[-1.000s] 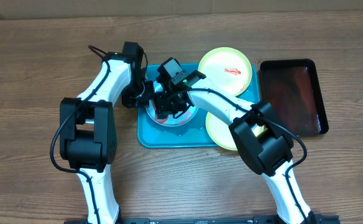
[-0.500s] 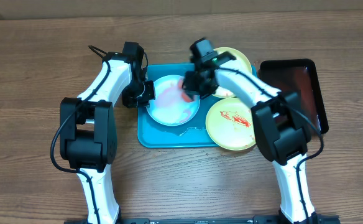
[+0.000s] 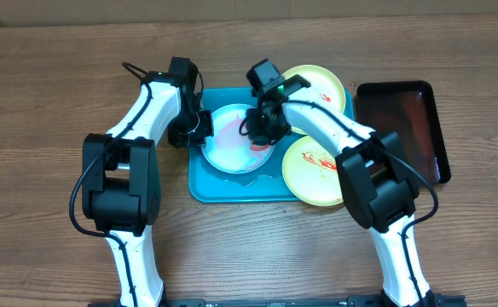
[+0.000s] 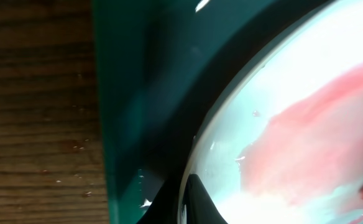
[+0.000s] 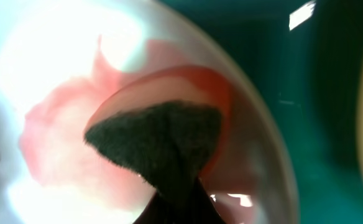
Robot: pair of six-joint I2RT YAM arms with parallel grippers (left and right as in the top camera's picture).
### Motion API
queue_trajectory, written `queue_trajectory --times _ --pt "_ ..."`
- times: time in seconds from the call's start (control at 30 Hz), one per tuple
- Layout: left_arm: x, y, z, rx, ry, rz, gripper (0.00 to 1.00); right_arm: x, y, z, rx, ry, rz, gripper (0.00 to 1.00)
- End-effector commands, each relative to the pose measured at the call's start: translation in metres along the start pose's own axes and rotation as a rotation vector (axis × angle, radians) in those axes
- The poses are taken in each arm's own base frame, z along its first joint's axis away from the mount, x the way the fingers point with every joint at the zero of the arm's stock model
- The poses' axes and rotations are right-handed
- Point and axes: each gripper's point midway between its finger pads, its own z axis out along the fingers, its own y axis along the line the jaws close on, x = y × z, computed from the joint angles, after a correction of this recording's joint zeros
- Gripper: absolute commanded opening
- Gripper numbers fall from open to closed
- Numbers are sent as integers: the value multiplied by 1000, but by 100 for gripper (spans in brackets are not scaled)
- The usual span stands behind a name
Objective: Clean dirty plates on tray and stack at the side
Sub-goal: 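Keep scrubbing the white plate's red smear with the sponge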
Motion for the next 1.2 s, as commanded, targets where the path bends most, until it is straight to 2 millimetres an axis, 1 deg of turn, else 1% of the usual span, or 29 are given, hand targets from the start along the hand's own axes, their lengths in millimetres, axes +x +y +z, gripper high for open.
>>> queue_trajectory --times 0.0,0.1,0.23,0.3,0.43,0.57,0.7,0.77,0.87,0.97,1.07,1.17 --pt "8 7 16 -41 37 -2 4 48 26 39 -20 124 -3 4" --pt "8 7 16 -40 37 -2 4 60 46 43 -88 165 -22 4" --pt "8 7 16 -40 36 -2 4 64 66 42 -163 179 0 4" --pt "7 7 16 -39 35 -2 4 61 72 42 -188 172 22 4" --pt "8 2 16 -14 40 -2 4 51 78 42 -210 138 64 4" --pt "7 2 16 -10 38 -2 4 37 83 41 -242 89 67 4" --pt "8 2 16 -10 38 -2 4 15 78 38 -269 27 95 4" --pt "8 2 16 -10 38 -2 4 2 70 36 -267 -7 114 4" --pt "8 2 16 -10 38 -2 4 -16 51 34 -220 -66 178 4" --pt "8 2 16 -10 38 -2 4 -30 35 31 -188 -105 204 4" --pt "8 2 16 -10 38 -2 4 -38 17 26 -135 -135 231 4" --pt "8 2 16 -10 38 -2 4 -40 3 18 -67 -158 231 4"
